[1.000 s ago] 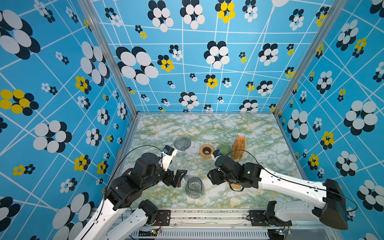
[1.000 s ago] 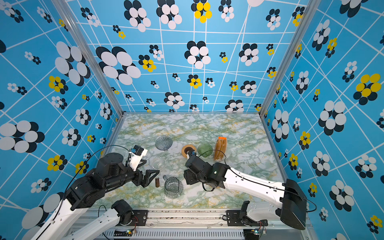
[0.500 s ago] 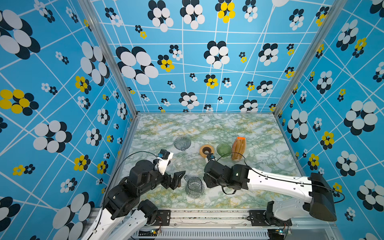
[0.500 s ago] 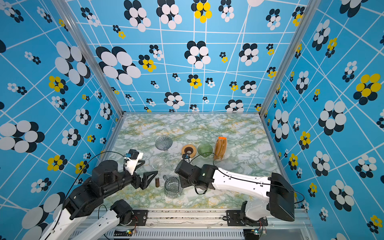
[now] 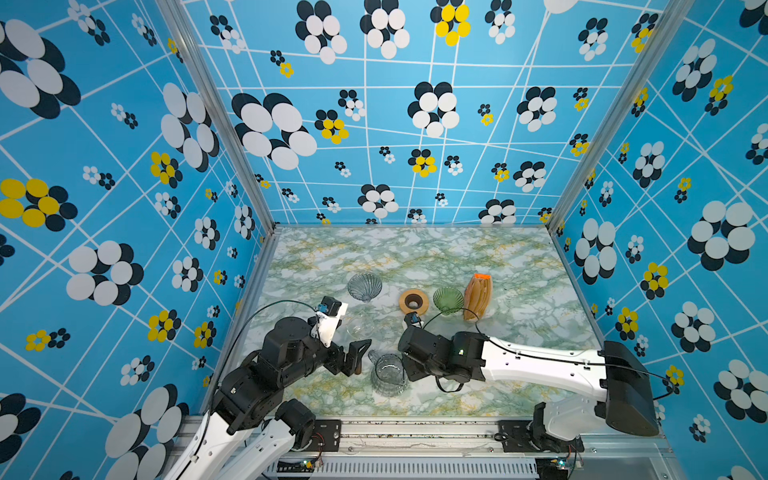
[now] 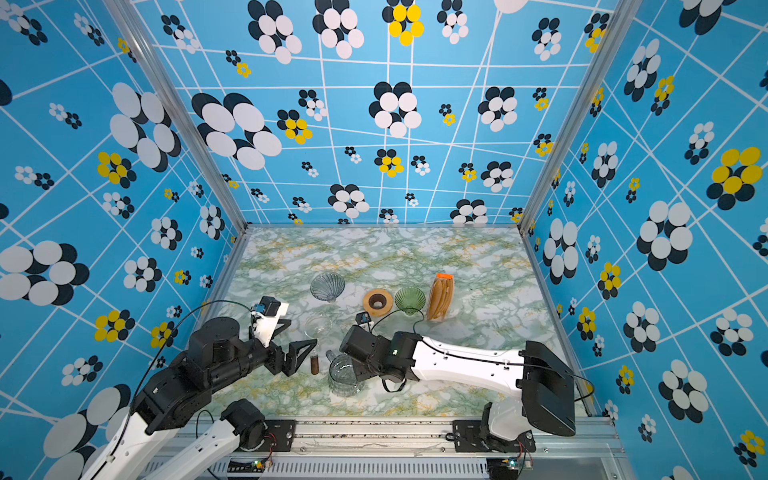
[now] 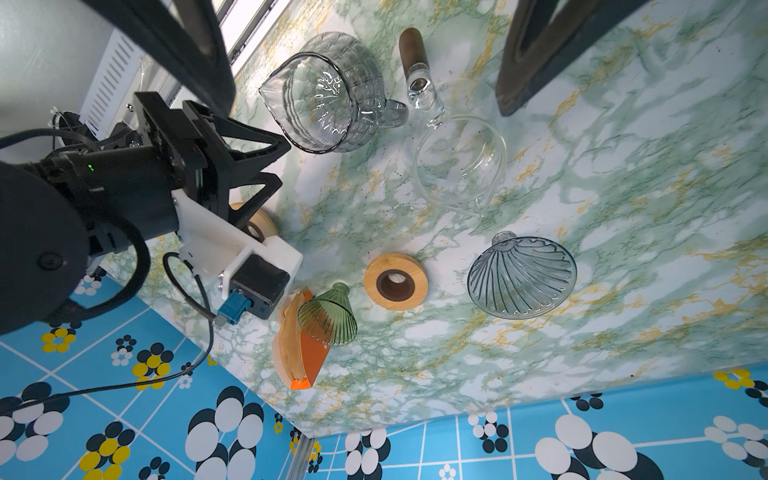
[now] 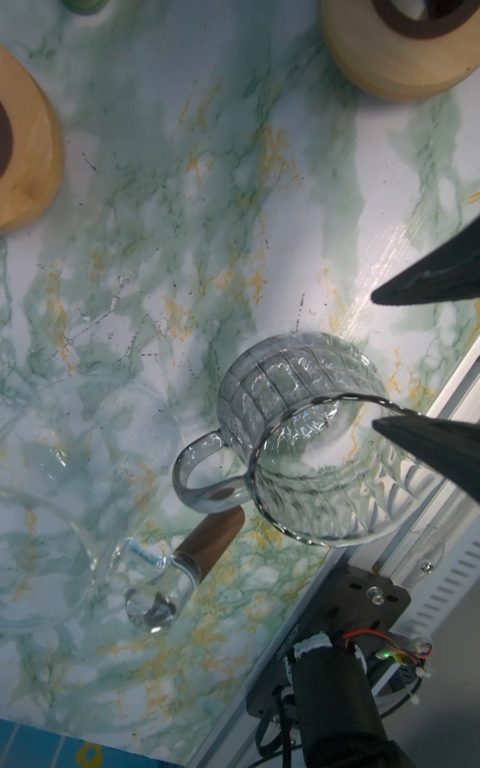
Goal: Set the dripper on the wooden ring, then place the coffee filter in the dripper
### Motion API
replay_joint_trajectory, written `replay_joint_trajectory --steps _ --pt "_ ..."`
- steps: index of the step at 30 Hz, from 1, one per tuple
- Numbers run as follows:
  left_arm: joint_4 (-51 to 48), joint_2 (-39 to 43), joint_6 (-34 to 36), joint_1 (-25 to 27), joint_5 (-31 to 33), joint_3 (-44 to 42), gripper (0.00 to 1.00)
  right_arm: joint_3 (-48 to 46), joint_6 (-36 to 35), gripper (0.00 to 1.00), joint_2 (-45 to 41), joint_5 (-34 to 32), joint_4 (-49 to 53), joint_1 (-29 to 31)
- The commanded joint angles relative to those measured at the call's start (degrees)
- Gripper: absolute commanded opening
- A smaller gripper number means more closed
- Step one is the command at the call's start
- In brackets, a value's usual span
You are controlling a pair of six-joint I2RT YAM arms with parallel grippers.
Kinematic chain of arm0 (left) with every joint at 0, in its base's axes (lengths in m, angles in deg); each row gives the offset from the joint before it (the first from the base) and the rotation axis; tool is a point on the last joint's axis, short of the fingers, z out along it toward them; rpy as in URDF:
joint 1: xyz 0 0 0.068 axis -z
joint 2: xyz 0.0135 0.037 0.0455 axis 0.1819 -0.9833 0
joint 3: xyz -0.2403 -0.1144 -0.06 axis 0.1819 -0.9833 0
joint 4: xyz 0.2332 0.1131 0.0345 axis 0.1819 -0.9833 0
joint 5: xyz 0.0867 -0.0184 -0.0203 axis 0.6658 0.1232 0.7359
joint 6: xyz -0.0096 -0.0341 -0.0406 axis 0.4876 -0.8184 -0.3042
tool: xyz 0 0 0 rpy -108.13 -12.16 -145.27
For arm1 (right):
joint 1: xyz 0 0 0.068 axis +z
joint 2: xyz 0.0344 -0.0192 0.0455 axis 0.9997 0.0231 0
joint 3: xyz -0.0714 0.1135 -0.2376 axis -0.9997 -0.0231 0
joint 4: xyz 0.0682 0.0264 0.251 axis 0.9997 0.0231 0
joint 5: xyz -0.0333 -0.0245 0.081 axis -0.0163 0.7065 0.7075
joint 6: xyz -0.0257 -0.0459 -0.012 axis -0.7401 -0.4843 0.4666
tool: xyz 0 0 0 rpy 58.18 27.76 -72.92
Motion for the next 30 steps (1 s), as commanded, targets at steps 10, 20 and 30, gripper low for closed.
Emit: replay_joint_trajectory --steps 10,20,30 --pt "0.5 -1.85 0.49 -0.58 -0.91 -0.68 0.99 3.29 -1.68 0.41 4.25 1.05 0.76 1.11" --pt "0.42 -2.04 0.49 -0.61 -0.1 -0.71 0.99 4.9 -3.75 0.33 5.87 -1.72 3.72 1.22" --pt "0.07 -2.31 0.58 -0.7 0.31 -0.68 0.99 4.72 -3.83 0.27 6.95 -1.85 3.51 1.22"
